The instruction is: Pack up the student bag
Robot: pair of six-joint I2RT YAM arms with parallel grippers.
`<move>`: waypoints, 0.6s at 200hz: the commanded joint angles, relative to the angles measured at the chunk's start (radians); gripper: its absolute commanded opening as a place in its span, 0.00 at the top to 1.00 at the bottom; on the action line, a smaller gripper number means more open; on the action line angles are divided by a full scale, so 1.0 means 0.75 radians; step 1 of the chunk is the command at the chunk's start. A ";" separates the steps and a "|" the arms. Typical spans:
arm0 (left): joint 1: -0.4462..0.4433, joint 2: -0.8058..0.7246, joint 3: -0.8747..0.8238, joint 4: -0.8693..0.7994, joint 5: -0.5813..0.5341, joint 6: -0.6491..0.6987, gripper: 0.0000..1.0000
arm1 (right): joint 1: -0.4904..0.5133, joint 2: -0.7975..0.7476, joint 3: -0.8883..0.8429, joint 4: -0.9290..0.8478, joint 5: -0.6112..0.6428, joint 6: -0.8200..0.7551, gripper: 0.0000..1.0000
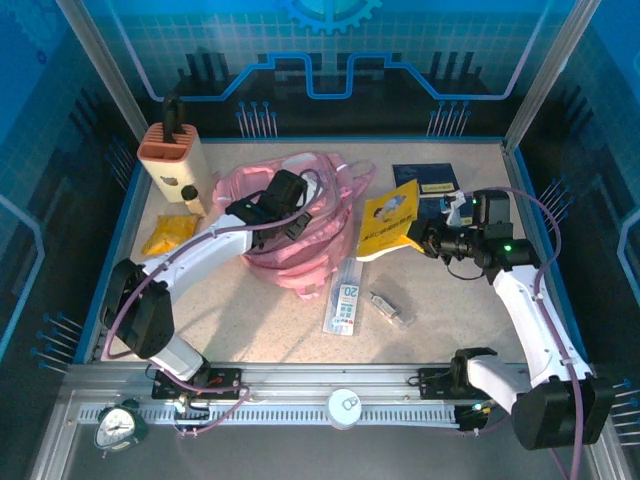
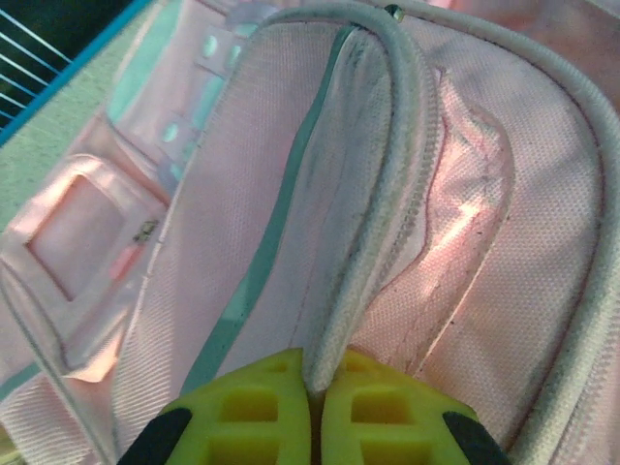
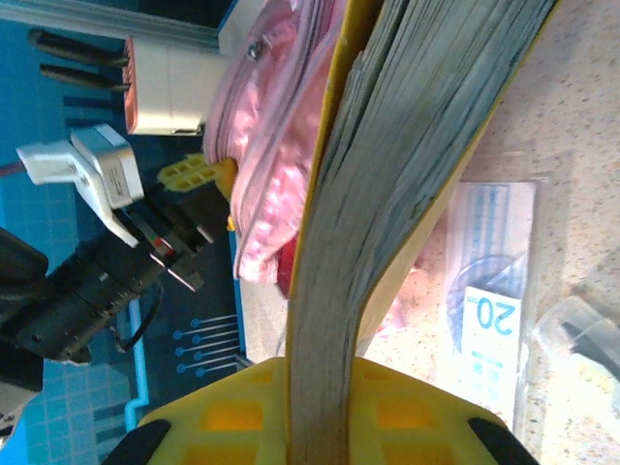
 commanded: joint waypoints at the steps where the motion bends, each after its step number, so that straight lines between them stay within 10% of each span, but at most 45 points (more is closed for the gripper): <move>1: 0.033 -0.057 0.116 0.065 -0.005 -0.012 1.00 | 0.066 -0.043 0.025 0.102 -0.065 0.022 0.93; 120: 0.105 -0.013 0.421 0.050 0.073 -0.010 1.00 | 0.601 0.241 -0.038 0.618 0.171 0.238 0.93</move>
